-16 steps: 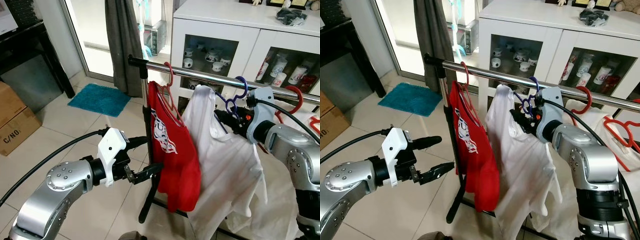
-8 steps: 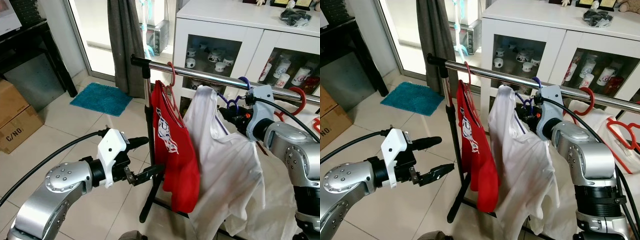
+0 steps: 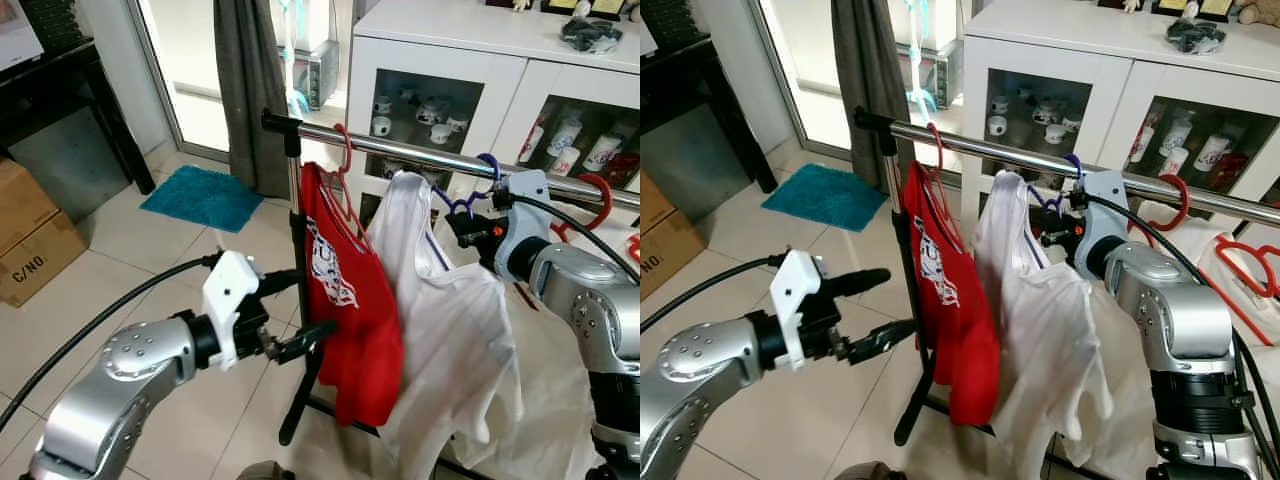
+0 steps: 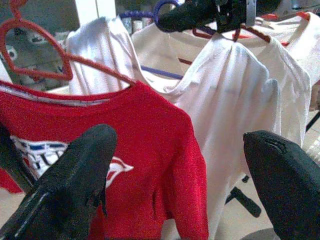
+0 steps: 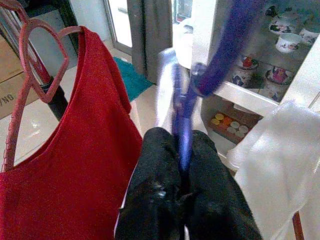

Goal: Hang hanger

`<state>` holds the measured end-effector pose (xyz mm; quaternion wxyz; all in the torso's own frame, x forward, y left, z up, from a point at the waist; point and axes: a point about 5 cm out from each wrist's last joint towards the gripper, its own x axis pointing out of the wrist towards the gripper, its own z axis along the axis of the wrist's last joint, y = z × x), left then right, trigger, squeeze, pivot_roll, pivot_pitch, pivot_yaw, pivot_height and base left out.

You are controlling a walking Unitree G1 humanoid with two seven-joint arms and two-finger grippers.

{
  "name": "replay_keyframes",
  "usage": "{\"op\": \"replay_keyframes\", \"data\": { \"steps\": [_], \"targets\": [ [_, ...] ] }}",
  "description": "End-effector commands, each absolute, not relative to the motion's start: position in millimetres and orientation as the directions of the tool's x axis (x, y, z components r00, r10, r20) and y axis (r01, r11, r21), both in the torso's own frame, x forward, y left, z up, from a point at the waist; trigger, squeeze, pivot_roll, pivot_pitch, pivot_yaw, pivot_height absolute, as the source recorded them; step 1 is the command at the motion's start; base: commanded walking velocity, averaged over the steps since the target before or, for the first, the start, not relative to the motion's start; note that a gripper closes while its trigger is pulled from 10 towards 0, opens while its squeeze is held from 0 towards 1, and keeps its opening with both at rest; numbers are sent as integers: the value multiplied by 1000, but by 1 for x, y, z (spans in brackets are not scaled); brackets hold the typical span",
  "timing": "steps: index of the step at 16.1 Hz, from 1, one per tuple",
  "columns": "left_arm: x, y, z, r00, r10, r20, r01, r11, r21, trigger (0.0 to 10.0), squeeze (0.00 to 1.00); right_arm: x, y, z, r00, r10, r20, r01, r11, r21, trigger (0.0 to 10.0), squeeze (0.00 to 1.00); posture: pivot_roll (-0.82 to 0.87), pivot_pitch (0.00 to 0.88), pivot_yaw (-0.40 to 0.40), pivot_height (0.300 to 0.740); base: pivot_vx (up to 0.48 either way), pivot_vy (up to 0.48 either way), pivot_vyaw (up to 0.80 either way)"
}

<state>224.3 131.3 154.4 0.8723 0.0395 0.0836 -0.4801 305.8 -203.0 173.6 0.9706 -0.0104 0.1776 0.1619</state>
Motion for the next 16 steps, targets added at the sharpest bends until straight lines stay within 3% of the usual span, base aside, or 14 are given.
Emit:
{"op": "replay_keyframes", "data": {
  "steps": [1, 8, 11, 16],
  "targets": [
    [226, 128, 157, 526, -833, -172, 847, 531, 22, 10000, 0, 304, -206, 181, 896, 302, -324, -310, 950, 30, 0, 0, 56, 0, 31, 740, 0, 0, 0],
    [244, 125, 160, 606, -783, -142, 795, 596, 110, 10000, 0, 301, -203, 196, 925, 282, -255, -294, 956, -7, 0, 0, 52, 0, 49, 740, 0, 0, 0],
    [255, 122, 158, 733, -671, -112, 680, 719, 144, 10000, 0, 281, -206, 220, 949, 280, -147, -287, 957, -33, 0, 0, 47, 0, 47, 740, 0, 0, 0],
    [246, 116, 147, 788, -605, -112, 615, 781, 106, 10000, 0, 251, -189, 182, 958, 216, -190, -224, 974, -21, 0, 0, 40, 0, 38, 740, 0, 0, 0]
  ]
}}
